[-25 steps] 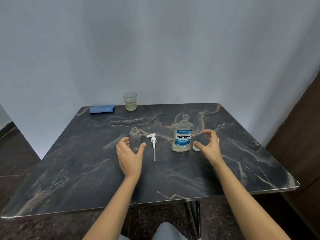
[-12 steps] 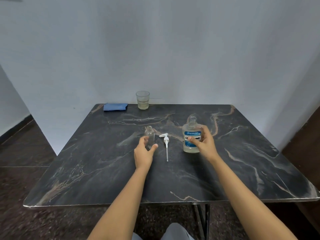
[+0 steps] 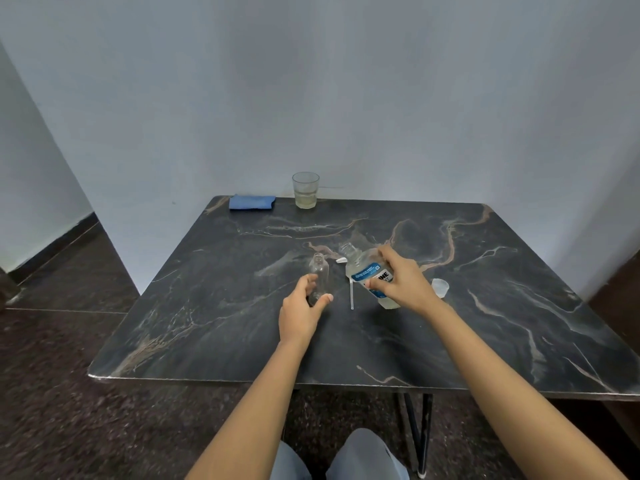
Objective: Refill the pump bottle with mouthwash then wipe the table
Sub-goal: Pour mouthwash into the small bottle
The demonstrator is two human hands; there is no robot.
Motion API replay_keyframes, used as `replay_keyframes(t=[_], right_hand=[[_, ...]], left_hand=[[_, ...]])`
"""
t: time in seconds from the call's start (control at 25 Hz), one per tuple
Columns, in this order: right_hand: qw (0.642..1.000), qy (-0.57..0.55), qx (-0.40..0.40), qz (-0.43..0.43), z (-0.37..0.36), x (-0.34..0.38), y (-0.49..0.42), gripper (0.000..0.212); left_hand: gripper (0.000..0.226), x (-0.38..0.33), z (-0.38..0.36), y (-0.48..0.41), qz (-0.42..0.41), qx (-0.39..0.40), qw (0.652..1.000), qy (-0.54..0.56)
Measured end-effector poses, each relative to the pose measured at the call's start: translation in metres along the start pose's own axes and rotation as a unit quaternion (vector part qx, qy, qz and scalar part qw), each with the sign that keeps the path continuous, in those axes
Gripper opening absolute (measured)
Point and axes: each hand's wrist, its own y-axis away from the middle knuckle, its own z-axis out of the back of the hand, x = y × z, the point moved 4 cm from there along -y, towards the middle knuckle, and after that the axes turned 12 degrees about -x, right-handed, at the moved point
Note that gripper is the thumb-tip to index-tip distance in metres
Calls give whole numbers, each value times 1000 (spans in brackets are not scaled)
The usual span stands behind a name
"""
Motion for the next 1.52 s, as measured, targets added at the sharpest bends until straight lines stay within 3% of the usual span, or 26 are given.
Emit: replay_keyframes(t=[0.44,1.52], right_hand=[[991,123,25,36,-8,33,-6,48],[976,202,65,37,8,44,-20,54]], left_hand=[[52,-2,6,10,-9,-9,1000,-20],[54,-2,7,10,-6,1,1000,-20]])
